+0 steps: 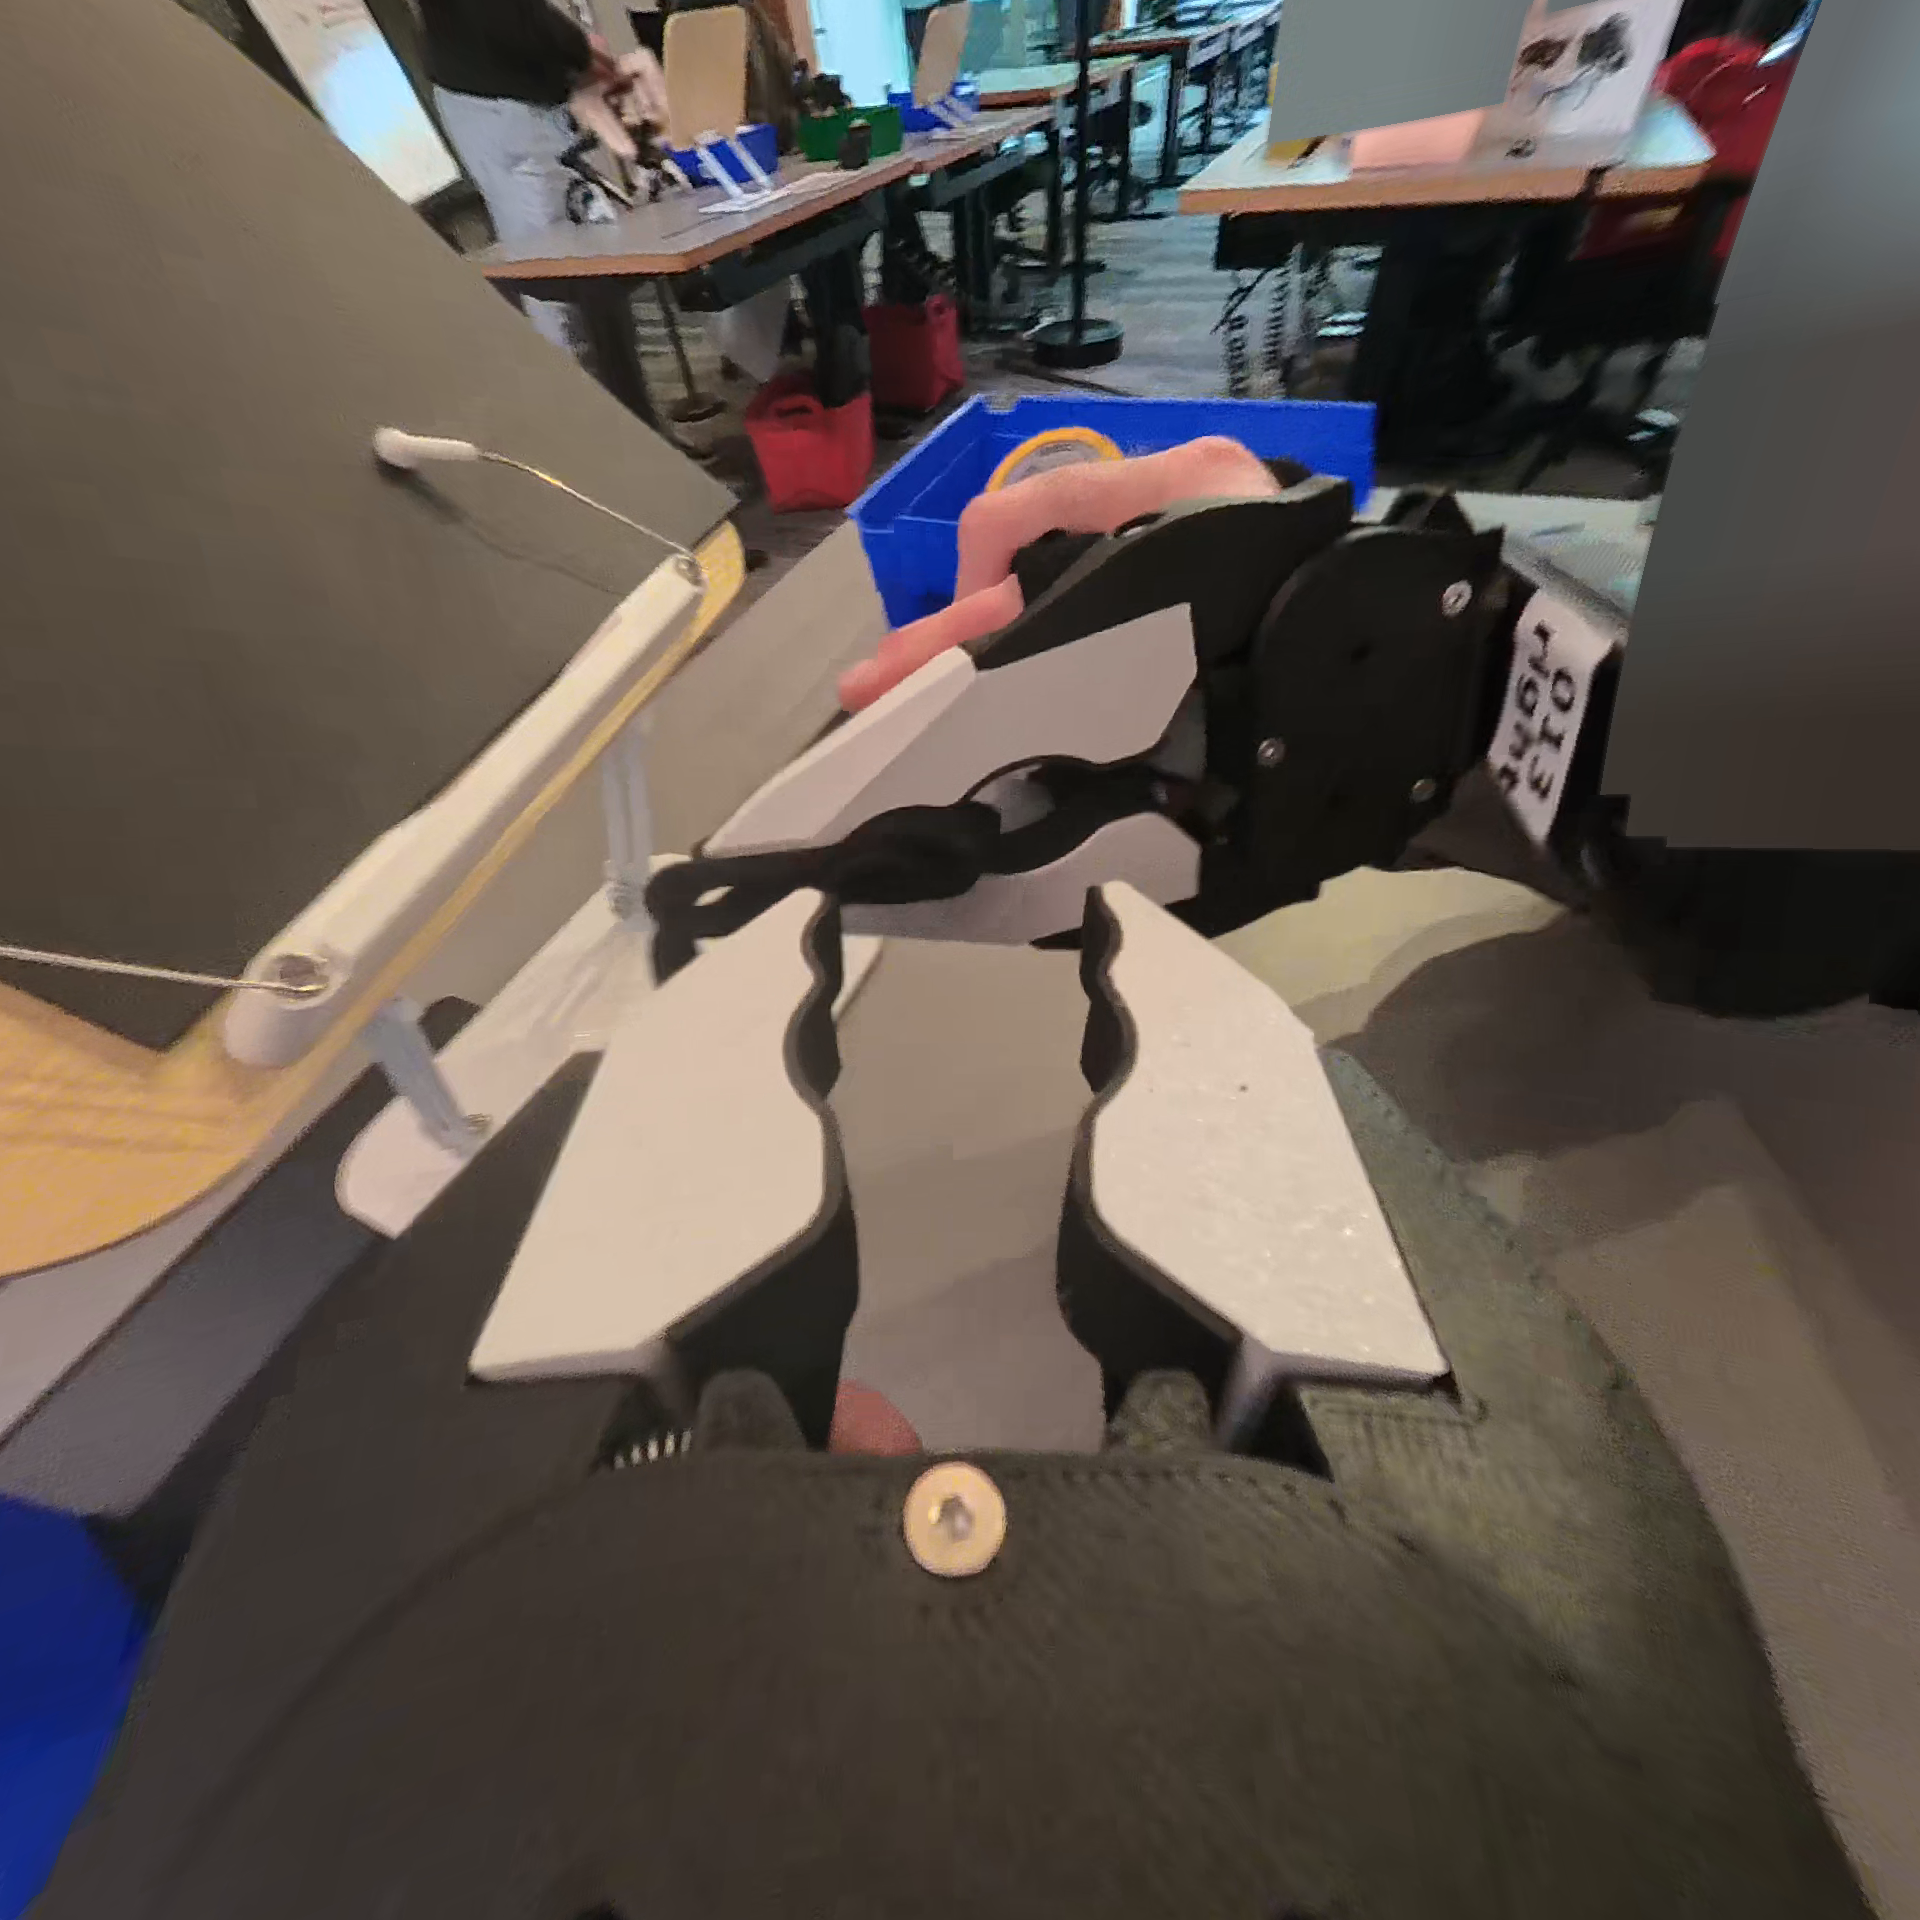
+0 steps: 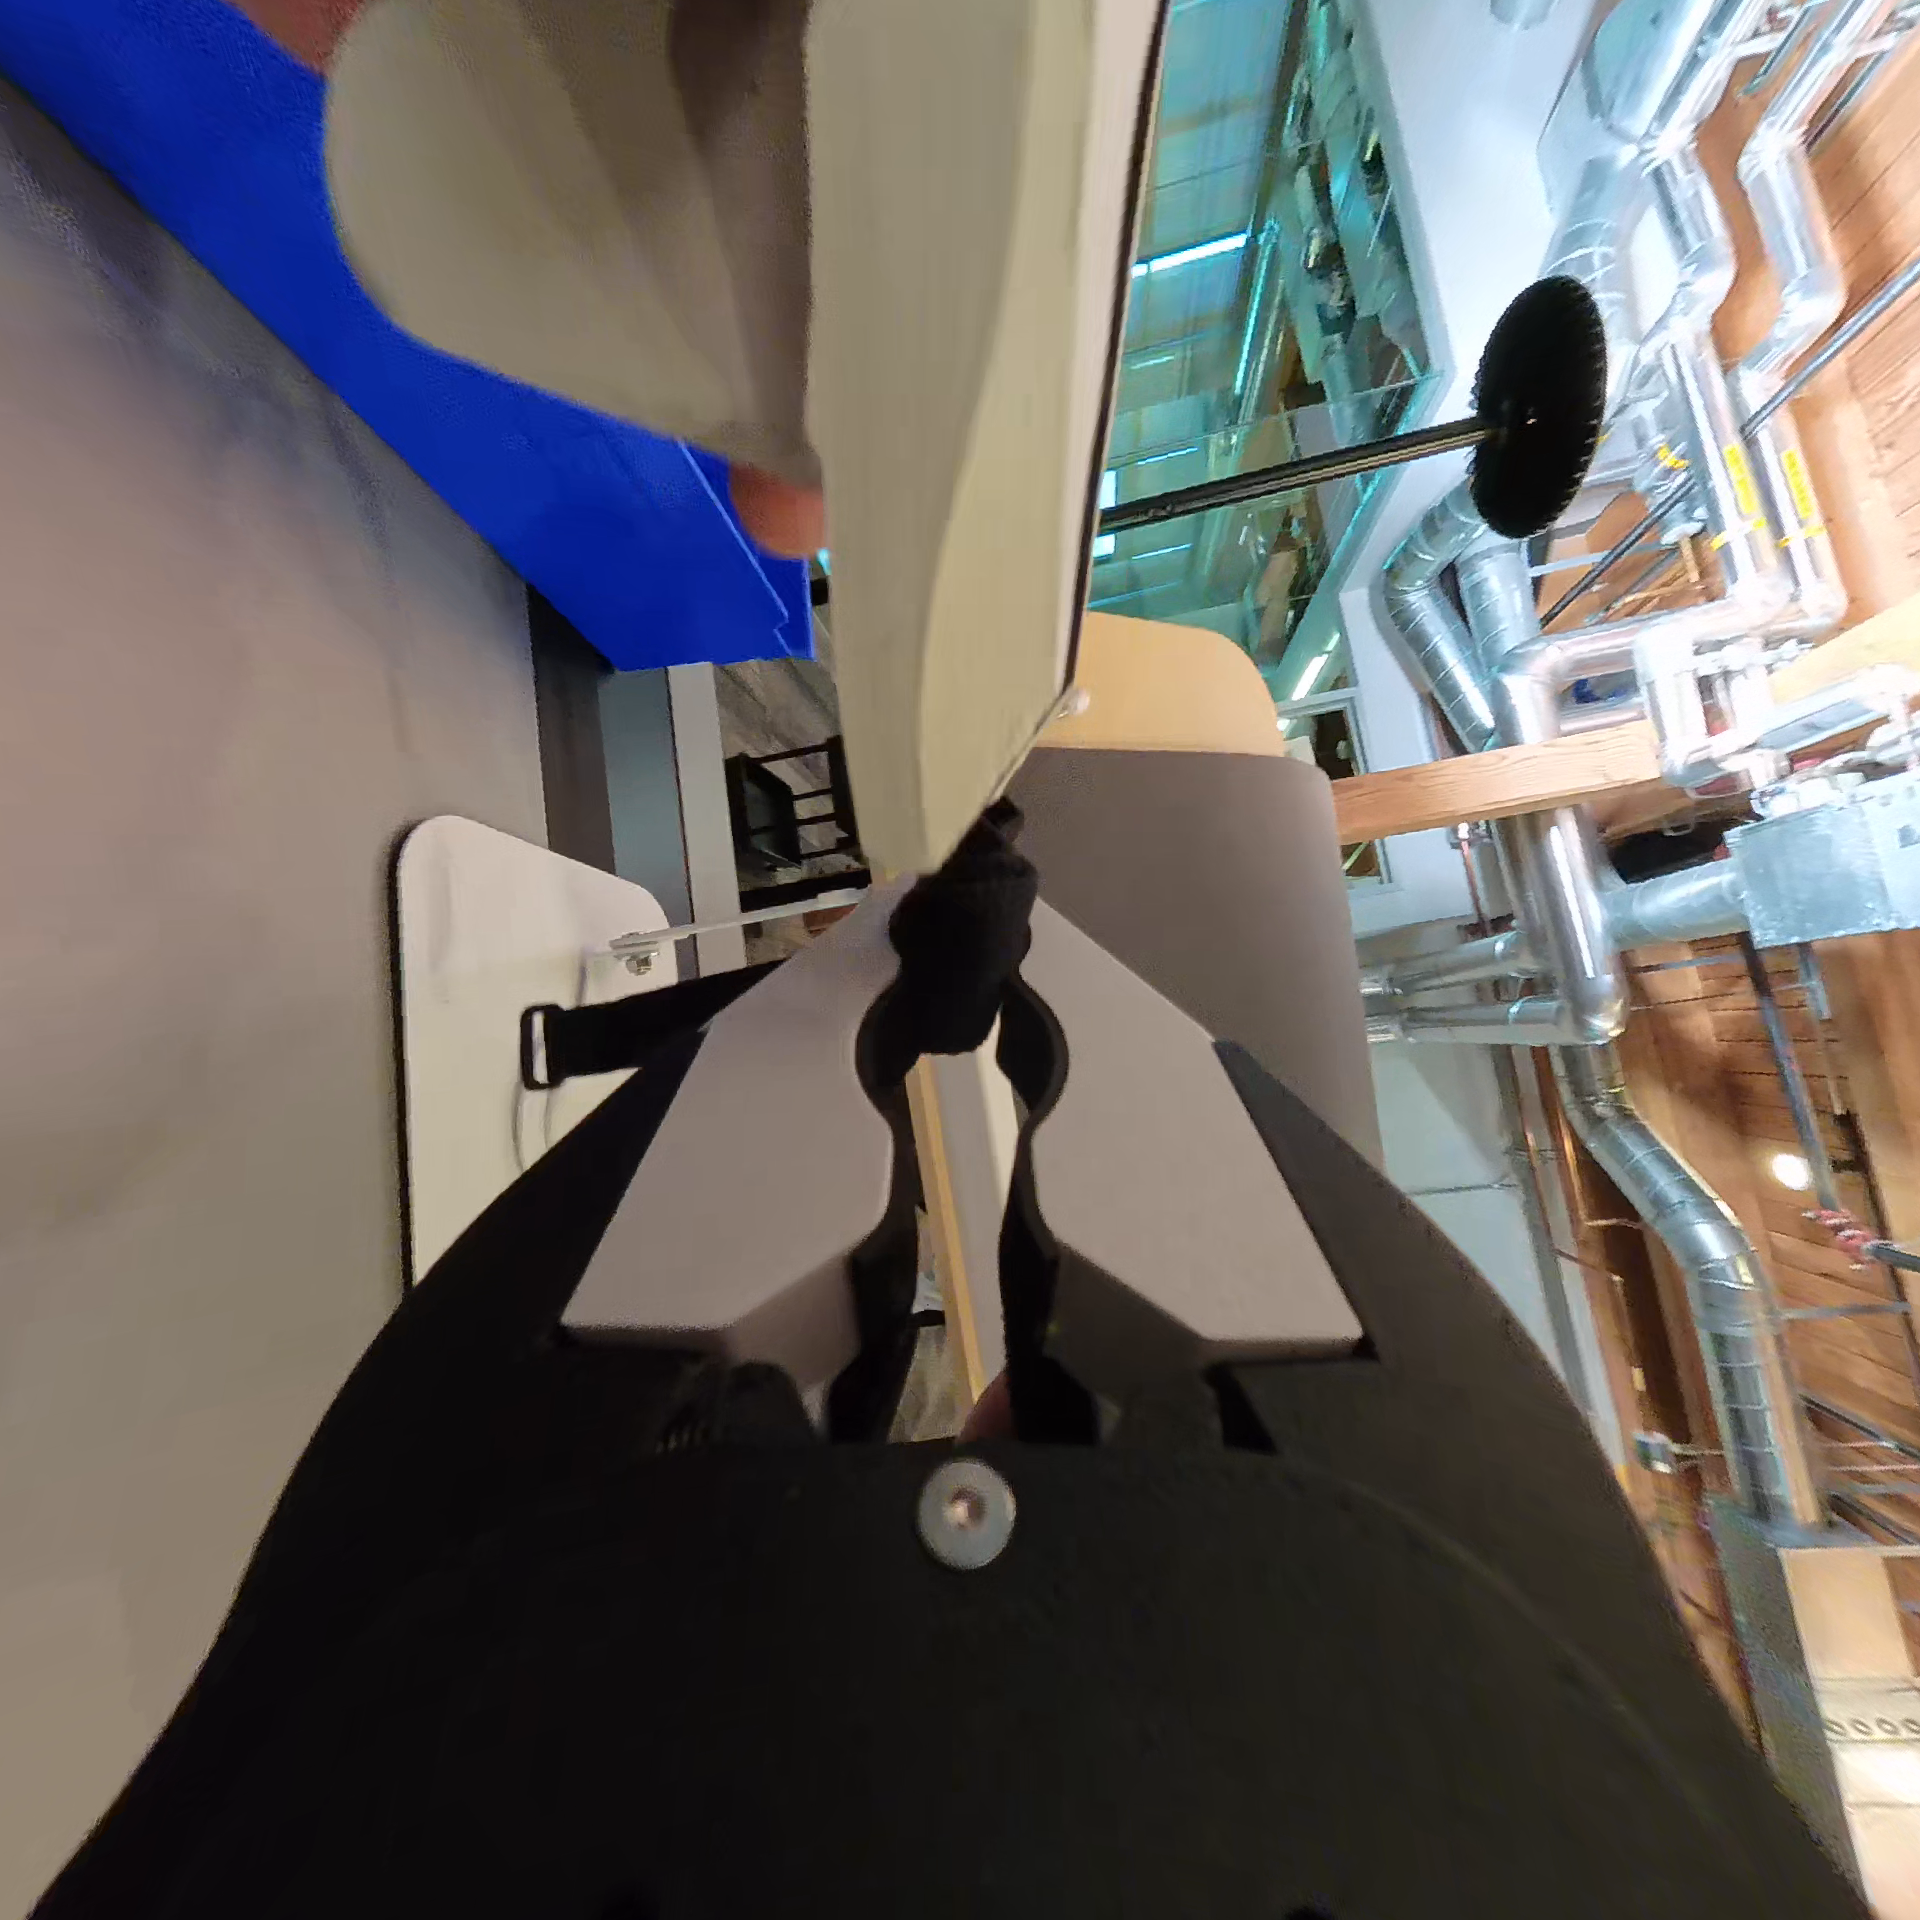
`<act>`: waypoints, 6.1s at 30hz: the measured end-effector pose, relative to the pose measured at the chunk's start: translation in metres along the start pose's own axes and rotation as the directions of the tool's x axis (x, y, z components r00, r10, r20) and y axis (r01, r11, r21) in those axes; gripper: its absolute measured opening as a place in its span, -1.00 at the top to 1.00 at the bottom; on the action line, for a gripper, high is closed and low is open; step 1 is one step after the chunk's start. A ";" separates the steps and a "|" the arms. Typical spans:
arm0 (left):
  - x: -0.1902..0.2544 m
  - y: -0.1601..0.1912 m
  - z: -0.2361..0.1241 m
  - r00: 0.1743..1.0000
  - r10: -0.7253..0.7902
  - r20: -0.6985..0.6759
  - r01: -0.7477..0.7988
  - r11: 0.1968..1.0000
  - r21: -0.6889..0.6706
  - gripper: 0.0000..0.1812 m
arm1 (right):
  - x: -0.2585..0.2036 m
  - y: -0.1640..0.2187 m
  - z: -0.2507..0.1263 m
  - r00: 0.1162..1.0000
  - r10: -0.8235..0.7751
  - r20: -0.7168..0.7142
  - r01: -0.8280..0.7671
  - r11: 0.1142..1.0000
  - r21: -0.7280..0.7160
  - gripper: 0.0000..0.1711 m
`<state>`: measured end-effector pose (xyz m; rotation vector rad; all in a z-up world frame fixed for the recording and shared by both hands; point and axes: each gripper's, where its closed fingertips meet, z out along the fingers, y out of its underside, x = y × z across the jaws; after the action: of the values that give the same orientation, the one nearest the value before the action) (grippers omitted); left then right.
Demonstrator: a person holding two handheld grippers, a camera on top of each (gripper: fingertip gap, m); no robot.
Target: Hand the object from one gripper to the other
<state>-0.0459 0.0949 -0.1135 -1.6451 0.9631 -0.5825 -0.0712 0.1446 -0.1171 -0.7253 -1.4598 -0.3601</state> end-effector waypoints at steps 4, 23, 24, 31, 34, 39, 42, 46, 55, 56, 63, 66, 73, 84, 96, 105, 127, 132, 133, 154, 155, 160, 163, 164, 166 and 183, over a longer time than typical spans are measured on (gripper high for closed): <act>-0.015 0.000 -0.005 0.952 0.259 0.163 -0.253 0.966 -0.052 0.45 | -0.009 0.001 -0.004 0.985 0.114 0.129 -0.119 0.992 0.031 0.94; -0.017 0.029 0.019 0.638 0.724 0.261 -0.655 0.689 -0.310 0.73 | -0.032 -0.017 -0.031 0.816 0.317 0.484 -0.398 0.915 0.072 0.94; -0.017 0.029 0.019 0.638 0.725 0.258 -0.656 0.688 -0.310 0.76 | -0.033 -0.016 -0.031 0.814 0.317 0.488 -0.397 0.915 0.069 0.94; -0.012 0.034 0.023 0.639 0.733 0.233 -0.663 0.678 -0.317 0.88 | -0.037 -0.011 -0.033 0.786 0.337 0.518 -0.422 0.905 0.051 0.94; -0.012 0.034 0.023 0.649 0.724 0.234 -0.656 0.689 -0.309 0.89 | -0.036 -0.010 -0.033 0.782 0.349 0.516 -0.437 0.898 0.055 0.92; -0.008 0.033 0.023 0.677 0.701 0.225 -0.647 0.712 -0.274 0.89 | -0.034 -0.011 -0.035 0.747 0.386 0.541 -0.494 0.867 0.062 0.90; -0.004 0.033 0.023 0.687 0.697 0.206 -0.650 0.716 -0.254 0.89 | -0.036 -0.011 -0.038 0.707 0.412 0.574 -0.540 0.839 0.063 0.90; 0.007 0.033 0.023 0.707 0.692 0.147 -0.664 0.720 -0.201 0.89 | -0.039 -0.015 -0.047 0.633 0.427 0.646 -0.606 0.793 0.069 0.89; 0.023 0.030 0.022 0.722 0.686 0.092 -0.676 0.727 -0.122 0.89 | -0.038 -0.017 -0.060 0.532 0.442 0.722 -0.684 0.727 0.059 0.82; 0.023 0.029 0.022 0.727 0.680 0.092 -0.671 0.733 -0.115 0.89 | -0.036 -0.018 -0.060 0.532 0.445 0.720 -0.688 0.723 0.060 0.81; 0.007 0.022 0.019 0.783 0.598 0.169 -0.589 0.801 -0.107 0.90 | -0.025 -0.015 -0.047 0.595 0.489 0.638 -0.677 0.732 0.070 0.82; 0.005 0.014 0.015 0.817 0.546 0.184 -0.545 0.836 -0.063 0.91 | -0.016 -0.018 -0.046 0.595 0.512 0.619 -0.704 0.703 0.095 0.83; 0.003 0.006 0.011 0.858 0.476 0.195 -0.485 0.875 0.000 0.91 | -0.006 -0.020 -0.044 0.584 0.546 0.600 -0.742 0.659 0.122 0.82; 0.001 -0.004 0.005 0.902 0.389 0.186 -0.410 0.908 0.087 0.92 | 0.007 -0.025 -0.043 0.526 0.604 0.598 -0.811 0.568 0.139 0.76; 0.001 -0.006 0.004 0.925 0.340 0.171 -0.363 0.924 0.124 0.92 | 0.010 -0.027 -0.043 0.548 0.603 0.580 -0.802 0.575 0.161 0.77; -0.003 -0.010 0.000 0.941 0.289 0.173 -0.318 0.934 0.165 0.93 | 0.016 -0.030 -0.041 0.551 0.624 0.555 -0.814 0.549 0.190 0.77; -0.005 -0.029 -0.013 0.988 -0.118 -0.099 0.147 0.911 0.384 0.95 | 0.031 -0.046 -0.044 0.496 0.654 0.571 -0.860 0.461 0.219 0.47; 0.003 -0.034 -0.015 0.950 -0.200 -0.240 0.281 0.882 0.379 0.95 | 0.034 -0.046 -0.044 0.505 0.657 0.559 -0.855 0.470 0.220 0.33; 0.006 -0.034 -0.014 0.939 -0.214 -0.269 0.306 0.877 0.371 0.95 | 0.033 -0.047 -0.044 0.496 0.656 0.569 -0.860 0.460 0.219 0.34; -0.003 -0.020 -0.007 0.968 0.227 0.111 -0.250 0.925 0.287 0.61 | 0.059 -0.034 -0.042 0.027 0.716 0.697 -0.995 -0.048 0.088 0.96; -0.009 -0.021 -0.009 0.914 0.338 0.226 -0.388 0.890 0.238 0.57 | 0.061 -0.030 -0.040 -0.013 0.724 0.690 -0.994 -0.083 0.069 0.98; -0.013 -0.022 -0.008 0.359 0.772 0.525 -0.853 0.499 -0.150 0.40 | 0.051 -0.027 -0.029 -0.189 0.721 0.667 -0.979 -0.187 -0.075 0.96; -0.004 -0.023 -0.003 0.045 0.840 0.541 -0.913 0.254 -0.318 0.34 | 0.040 -0.033 -0.024 -0.286 0.693 0.662 -0.958 -0.234 -0.169 0.96; -0.004 -0.021 0.000 -0.018 0.846 0.533 -0.913 0.203 -0.355 0.32 | 0.036 -0.036 -0.023 -0.306 0.684 0.662 -0.952 -0.239 -0.192 0.96; -0.007 -0.019 0.000 -0.092 0.839 0.537 -0.901 0.160 -0.404 0.34 | 0.031 -0.040 -0.022 -0.349 0.666 0.659 -0.937 -0.259 -0.234 0.95; -0.023 -0.028 -0.017 0.362 0.721 0.590 -0.821 0.547 -0.164 0.99 | 0.024 -0.032 -0.011 -0.293 0.720 0.629 -0.956 -0.241 -0.169 0.63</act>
<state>-0.0636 0.1072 -0.0796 -0.9039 1.0263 0.5228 -0.0800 0.1185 -0.0858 -1.4406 -0.8429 1.6492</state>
